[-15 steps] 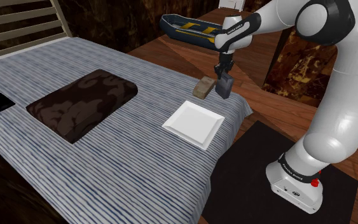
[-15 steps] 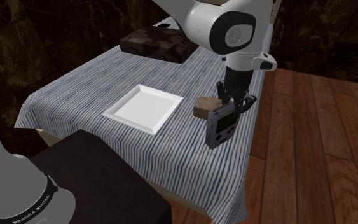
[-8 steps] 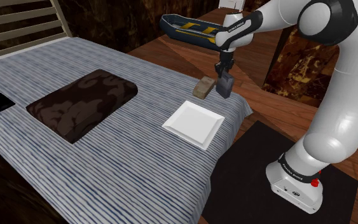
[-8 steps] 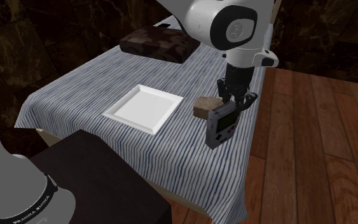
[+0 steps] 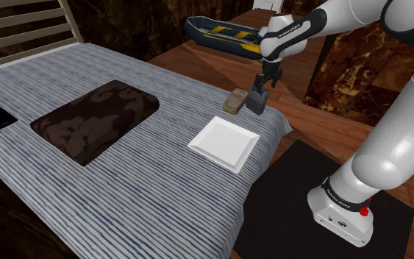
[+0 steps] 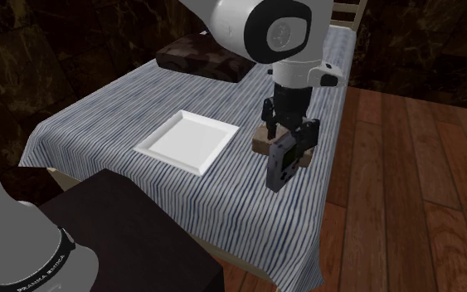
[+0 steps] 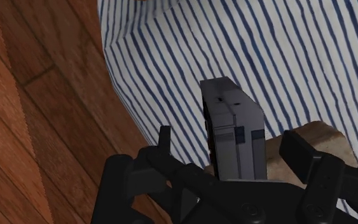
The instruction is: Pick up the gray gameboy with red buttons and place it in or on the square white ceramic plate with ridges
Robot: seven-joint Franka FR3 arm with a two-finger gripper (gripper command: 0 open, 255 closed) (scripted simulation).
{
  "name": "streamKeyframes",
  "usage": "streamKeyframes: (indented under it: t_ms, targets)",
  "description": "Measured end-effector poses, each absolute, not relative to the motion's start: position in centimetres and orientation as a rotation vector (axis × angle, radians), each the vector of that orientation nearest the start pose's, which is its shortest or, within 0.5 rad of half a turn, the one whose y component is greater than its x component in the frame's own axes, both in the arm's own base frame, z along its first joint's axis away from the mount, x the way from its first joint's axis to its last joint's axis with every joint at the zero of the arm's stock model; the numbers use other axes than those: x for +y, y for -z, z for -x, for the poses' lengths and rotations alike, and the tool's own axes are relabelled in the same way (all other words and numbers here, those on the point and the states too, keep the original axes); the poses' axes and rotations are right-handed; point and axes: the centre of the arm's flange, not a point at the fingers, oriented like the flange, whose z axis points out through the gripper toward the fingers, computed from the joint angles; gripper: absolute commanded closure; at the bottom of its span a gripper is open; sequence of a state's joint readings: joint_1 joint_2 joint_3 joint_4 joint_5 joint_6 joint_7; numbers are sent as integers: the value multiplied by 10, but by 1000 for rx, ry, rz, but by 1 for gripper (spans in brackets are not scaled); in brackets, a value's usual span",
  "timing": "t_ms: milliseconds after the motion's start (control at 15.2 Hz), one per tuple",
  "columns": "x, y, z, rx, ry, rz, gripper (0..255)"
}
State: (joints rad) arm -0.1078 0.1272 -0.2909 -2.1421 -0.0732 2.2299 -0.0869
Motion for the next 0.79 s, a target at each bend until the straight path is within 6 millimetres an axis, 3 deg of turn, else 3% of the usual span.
streamKeyframes:
  t_ms: [462,792]
  targets:
    - [-216,-313,-502,426,-93,3195,0]
    - [-216,-309,-502,426,-92,3195,0]
